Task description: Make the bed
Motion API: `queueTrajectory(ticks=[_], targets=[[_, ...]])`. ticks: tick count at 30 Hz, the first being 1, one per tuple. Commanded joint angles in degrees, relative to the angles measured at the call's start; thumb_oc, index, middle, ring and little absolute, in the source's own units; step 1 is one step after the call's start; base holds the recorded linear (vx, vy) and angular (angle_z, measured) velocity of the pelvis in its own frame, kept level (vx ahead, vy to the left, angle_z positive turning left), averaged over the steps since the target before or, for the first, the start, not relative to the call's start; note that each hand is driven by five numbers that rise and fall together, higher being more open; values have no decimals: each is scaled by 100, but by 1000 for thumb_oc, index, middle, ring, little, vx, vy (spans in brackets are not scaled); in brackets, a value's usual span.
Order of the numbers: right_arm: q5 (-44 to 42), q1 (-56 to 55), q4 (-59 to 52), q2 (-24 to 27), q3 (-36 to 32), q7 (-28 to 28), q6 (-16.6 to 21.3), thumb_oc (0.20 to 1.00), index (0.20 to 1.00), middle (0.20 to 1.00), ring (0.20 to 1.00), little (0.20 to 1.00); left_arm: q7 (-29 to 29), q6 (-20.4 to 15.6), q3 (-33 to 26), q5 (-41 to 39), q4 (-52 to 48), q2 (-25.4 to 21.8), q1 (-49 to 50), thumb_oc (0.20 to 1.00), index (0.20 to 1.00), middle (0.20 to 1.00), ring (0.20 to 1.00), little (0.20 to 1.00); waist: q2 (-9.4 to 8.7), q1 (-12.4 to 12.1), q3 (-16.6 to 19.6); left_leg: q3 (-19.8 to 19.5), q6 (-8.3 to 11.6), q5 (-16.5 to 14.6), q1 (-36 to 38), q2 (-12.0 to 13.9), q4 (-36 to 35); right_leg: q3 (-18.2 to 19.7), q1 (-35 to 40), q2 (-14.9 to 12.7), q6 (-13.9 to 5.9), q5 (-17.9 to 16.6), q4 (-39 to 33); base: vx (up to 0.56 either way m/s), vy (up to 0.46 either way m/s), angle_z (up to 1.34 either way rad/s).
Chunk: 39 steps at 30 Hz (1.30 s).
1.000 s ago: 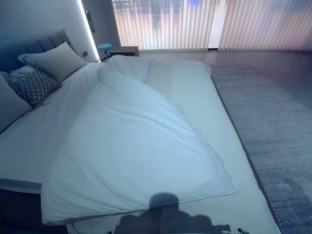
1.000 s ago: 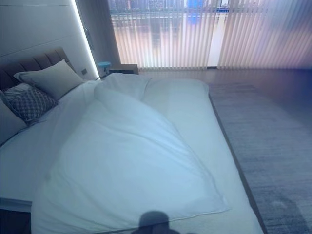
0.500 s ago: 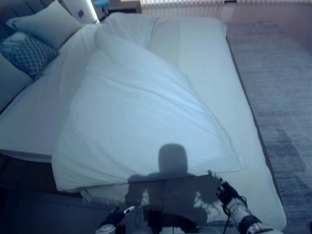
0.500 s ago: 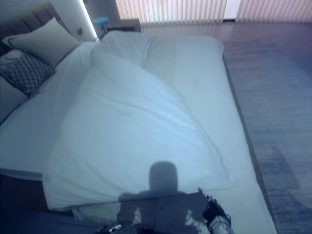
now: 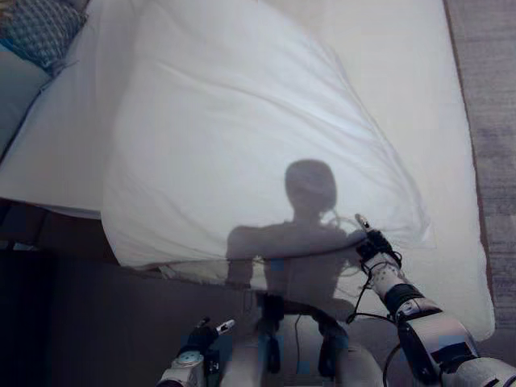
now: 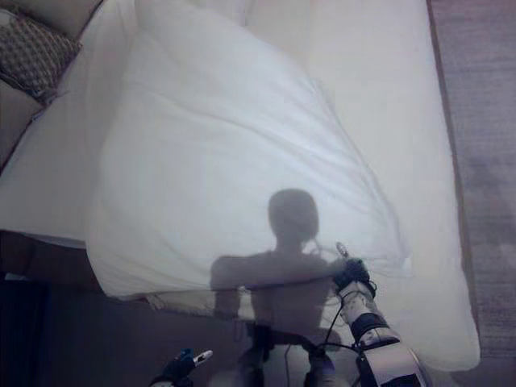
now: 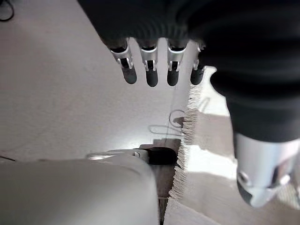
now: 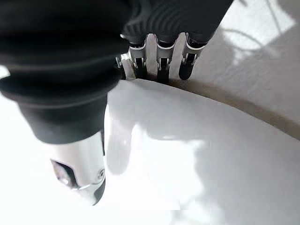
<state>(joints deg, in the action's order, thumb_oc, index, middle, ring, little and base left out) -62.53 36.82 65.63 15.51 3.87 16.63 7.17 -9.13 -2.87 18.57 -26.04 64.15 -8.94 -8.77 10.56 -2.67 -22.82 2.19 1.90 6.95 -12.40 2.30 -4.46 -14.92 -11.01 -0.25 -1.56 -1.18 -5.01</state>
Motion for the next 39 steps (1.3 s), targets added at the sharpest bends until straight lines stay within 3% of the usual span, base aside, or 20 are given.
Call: queueTrajectory(ticks=[1, 14, 15, 19, 23, 26, 27, 30, 39], targets=[[-144, 731, 13, 184, -135, -11, 379, 1000, 1000, 1000, 1000, 1000, -49, -30, 370, -134, 15, 52, -88, 1000, 1000, 1000, 1000, 1000, -224, -111, -113, -123, 93, -32, -67, -390, -29, 326, -417, -438, -289, 117, 998, 25, -10, 10], [57, 2104, 770, 1219, -250, 289, 407, 1000, 1000, 1000, 1000, 1000, 12, -152, 1010, -297, -956, 28, -181, 1000, 1000, 1000, 1000, 1000, 75, -309, -364, -449, 109, 52, -394, -496, -54, 146, -677, -541, -320, 191, 1136, 2, -4, 12], [228, 2264, 875, 1400, -216, 385, 386, 200, 200, 200, 200, 200, 6, -161, 1069, -301, -1045, 8, -189, 1000, 1000, 1000, 1000, 1000, 112, -338, -394, -502, 107, 70, -418, -520, -54, 122, -690, -563, -327, 185, 1148, -3, 20, 5], [258, 2362, 804, 1447, -213, 452, 431, 200, 200, 200, 200, 200, -28, -155, 1085, -265, -1045, 4, -228, 1000, 1000, 1000, 1000, 1000, 125, -336, -403, -536, 101, 92, -423, -541, -54, 87, -652, -578, -342, 139, 1095, 10, 18, 5], [469, 2226, 262, 1348, 30, 451, 530, 200, 200, 200, 200, 200, -90, -168, 992, -248, -1016, -9, -224, 1000, 1000, 1000, 1000, 1000, 15, -255, -390, -515, 100, 71, -319, -544, -54, 100, -540, -583, -364, 111, 1062, 12, 49, 7], [756, 1406, -1500, 984, 254, 523, 800, 200, 200, 200, 200, 200, -118, -201, 876, -235, -1442, -84, -95, 1000, 1000, 1000, 1000, 1000, -202, -35, -348, -420, 60, -41, -99, -553, -54, 170, -359, -630, -400, 96, 1072, 23, 74, 4], [759, 1401, -1505, 982, 253, 527, 799, 200, 200, 200, 200, 200, -119, -200, 877, -235, -1444, -85, -92, 1000, 1000, 1000, 1000, 1000, -202, -36, -341, -420, 60, -40, -105, -553, -54, 170, -363, -629, -400, 91, 1066, 23, 97, 1], [742, 854, -2741, 703, 360, 415, 914, 200, 200, 200, 200, 200, 21, -169, 914, -920, -2570, -179, 81, 1000, 1000, 1000, 1000, 1000, -426, 129, -268, -142, -56, -241, 178, -570, -4, 492, -253, -644, -474, 49, 1137, 29, 115, -1], [1194, 425, -3558, 598, 836, 218, 489, 200, 200, 200, 200, 200, 499, 68, 1568, -3007, -4217, -180, -451, 1000, 1000, 1000, 1000, 1000, -860, 348, 110, 415, -168, -562, 604, -537, 230, 1017, 67, -549, -596, -151, 907, 6, 64, -46]])
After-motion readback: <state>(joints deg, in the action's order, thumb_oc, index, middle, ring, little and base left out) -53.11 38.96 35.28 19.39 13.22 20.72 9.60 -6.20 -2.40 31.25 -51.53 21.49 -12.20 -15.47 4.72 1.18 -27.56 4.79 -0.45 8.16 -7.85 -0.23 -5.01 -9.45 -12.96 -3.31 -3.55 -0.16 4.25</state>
